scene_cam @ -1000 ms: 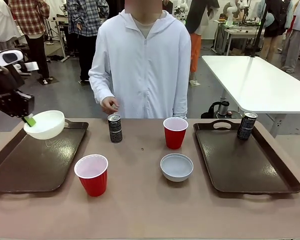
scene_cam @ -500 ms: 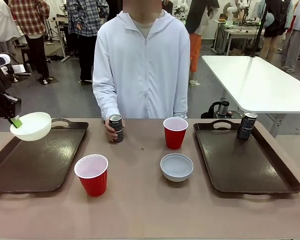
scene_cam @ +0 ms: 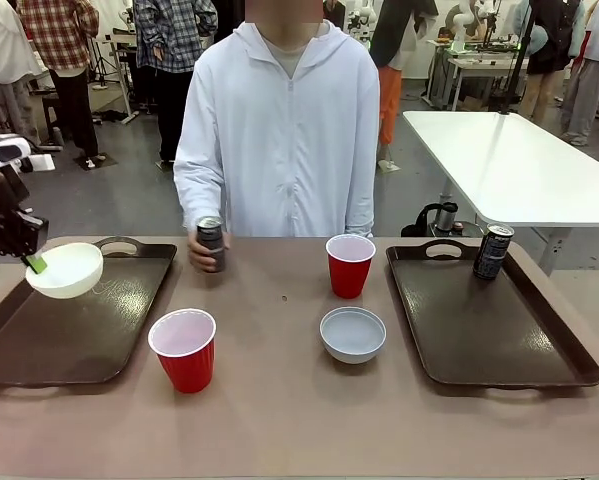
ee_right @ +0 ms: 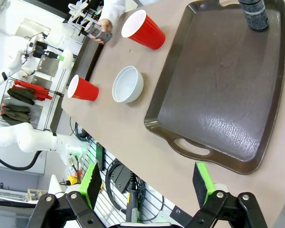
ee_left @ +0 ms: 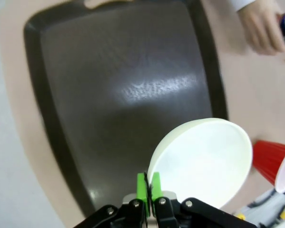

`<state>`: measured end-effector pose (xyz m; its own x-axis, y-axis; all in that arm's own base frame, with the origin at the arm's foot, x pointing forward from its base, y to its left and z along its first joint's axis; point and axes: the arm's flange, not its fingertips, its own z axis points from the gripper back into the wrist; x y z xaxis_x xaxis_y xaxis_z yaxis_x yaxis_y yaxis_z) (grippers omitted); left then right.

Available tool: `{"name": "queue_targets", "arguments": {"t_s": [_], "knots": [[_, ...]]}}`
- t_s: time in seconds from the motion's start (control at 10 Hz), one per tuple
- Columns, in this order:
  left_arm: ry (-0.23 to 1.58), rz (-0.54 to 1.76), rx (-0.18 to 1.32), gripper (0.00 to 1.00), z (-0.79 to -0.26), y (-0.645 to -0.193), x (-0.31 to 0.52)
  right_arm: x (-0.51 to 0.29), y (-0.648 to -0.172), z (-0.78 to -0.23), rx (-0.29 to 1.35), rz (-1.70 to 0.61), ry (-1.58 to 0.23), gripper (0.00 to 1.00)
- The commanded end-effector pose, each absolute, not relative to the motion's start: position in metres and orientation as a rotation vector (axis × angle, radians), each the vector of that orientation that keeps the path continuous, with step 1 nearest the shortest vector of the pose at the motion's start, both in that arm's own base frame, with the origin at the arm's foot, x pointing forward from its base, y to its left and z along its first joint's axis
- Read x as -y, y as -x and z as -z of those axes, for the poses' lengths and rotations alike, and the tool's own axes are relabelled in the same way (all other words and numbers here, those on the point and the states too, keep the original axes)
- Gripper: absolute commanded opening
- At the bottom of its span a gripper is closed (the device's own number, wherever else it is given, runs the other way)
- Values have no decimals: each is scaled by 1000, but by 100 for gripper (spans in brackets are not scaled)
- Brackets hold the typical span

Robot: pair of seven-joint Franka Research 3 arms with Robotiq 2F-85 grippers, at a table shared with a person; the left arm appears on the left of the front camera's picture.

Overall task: Prepare tableware on both trays.
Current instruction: Pick up a Picnic Bowl from the table and place it on a Handle tray.

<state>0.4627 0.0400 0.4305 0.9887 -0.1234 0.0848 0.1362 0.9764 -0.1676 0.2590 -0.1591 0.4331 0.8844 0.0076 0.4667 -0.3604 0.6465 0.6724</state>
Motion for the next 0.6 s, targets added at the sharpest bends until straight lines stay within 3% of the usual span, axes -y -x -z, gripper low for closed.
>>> {"name": "queue_targets", "arguments": {"t_s": [0.0, 0.2, 0.3, 0.4, 0.5], "knots": [[162, 134, 83, 4, -417, -471, -40, 160, -261, -433, 469, -226, -869, 100], [138, 125, -9, 4, -419, -449, -38, 160, -261, -433, 469, -226, -869, 100], [69, 260, -206, 4, -444, -373, -34, 160, -261, -433, 469, -226, -869, 100], [7, 343, -202, 4, -462, -330, -36, 160, -261, -433, 469, -226, -869, 100], [-6, 327, -195, 4, -466, -328, -39, 160, -261, -433, 469, -226, -869, 100]]}}
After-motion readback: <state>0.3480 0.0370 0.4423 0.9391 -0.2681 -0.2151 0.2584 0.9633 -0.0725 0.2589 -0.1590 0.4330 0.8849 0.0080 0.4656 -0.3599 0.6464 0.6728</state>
